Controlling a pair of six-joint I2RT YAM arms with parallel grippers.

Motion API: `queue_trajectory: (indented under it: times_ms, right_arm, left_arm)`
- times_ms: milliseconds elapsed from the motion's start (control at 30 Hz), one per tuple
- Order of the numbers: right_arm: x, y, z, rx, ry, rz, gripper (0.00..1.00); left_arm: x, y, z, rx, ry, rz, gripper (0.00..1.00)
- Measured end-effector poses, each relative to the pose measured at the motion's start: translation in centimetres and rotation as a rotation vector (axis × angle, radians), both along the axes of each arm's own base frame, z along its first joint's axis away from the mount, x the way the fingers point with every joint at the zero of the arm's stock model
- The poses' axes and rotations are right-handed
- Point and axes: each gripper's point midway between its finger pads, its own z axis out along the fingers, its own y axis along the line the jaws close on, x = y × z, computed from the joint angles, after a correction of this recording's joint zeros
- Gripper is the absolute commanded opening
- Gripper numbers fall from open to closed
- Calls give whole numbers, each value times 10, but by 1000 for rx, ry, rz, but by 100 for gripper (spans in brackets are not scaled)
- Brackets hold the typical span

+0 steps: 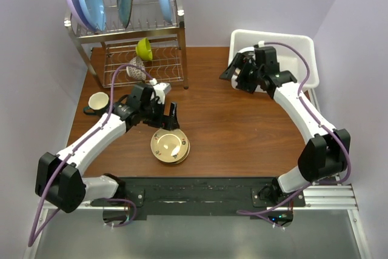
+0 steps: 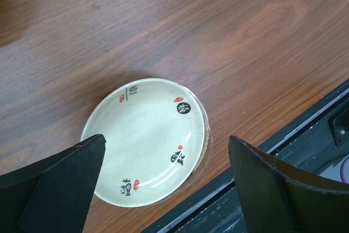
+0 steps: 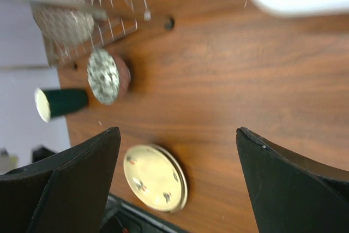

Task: Place the plates into the plastic bin on the countertop
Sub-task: Pick up the plate at the center of the board.

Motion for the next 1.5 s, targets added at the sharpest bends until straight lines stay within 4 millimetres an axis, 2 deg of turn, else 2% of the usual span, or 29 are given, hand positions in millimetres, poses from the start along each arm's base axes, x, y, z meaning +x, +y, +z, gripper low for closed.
queue_trajectory:
  times_ms: [233,433,633,733,967,1133,1300,1333,1400,1433,1500]
  right_arm:
    - [-44,37,-23,-54,38,110,86]
    - [-83,65,-56,-100,100,202,81]
    - [-119,85,-88,-128,165,262,79]
    - [-132,92,-98,-130,184,281,79]
    - [-152,101,-119,-126,219,286,78]
    - [-161,105,-127,-116,235,284,78]
    - [-165,105,-128,-103,236,274,78]
    - [-166,104,-127,-99,234,272,78]
    - [-166,104,-125,-92,228,268,78]
    - [-166,104,-124,-88,223,265,78]
    - [-166,102,-124,-87,219,258,78]
  left_arm:
    - [2,20,-14,-36,61,57,100]
    - [3,44,-31,-55,128,136,100]
    - [0,62,-44,-64,174,190,97]
    - [-2,64,-48,-67,190,197,91]
    - [-7,65,-55,-66,218,198,70]
    - [-17,63,-72,-67,291,189,66]
    - [-24,61,-82,-72,339,185,45]
    - [-25,61,-83,-75,343,183,34]
    - [-24,61,-84,-74,339,179,23]
    - [-24,60,-83,-78,338,179,12]
    - [-23,60,-83,-81,336,179,2]
